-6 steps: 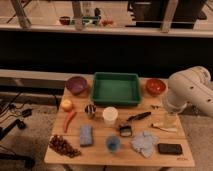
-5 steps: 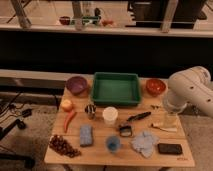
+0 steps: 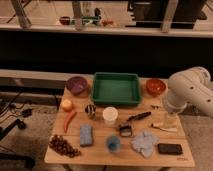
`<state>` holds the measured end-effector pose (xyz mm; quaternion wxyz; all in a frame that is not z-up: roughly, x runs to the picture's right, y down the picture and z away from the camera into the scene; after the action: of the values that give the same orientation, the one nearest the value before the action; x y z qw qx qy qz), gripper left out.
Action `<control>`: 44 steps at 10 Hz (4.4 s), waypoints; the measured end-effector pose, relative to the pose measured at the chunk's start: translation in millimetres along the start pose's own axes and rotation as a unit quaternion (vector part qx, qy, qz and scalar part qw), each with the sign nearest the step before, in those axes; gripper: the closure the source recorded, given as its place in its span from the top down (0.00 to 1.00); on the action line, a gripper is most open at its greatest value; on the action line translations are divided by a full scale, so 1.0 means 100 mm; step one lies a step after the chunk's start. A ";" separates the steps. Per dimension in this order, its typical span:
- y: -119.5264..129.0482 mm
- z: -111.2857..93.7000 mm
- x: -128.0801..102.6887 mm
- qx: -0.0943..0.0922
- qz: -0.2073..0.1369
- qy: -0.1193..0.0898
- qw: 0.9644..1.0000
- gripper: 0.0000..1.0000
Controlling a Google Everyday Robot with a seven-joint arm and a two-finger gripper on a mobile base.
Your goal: Place brush in purple bowl
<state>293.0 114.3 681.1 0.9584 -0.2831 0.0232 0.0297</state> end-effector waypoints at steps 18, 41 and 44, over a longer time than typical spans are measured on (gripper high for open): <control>0.03 0.10 -0.11 -0.009 -0.007 0.000 1.000 0.80; -0.58 1.77 -0.42 -0.125 0.043 -0.128 0.983 0.80; -0.63 1.87 -0.31 -0.124 0.053 -0.126 0.983 0.80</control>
<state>271.6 161.4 874.1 0.9083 -0.3917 -0.0867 0.1183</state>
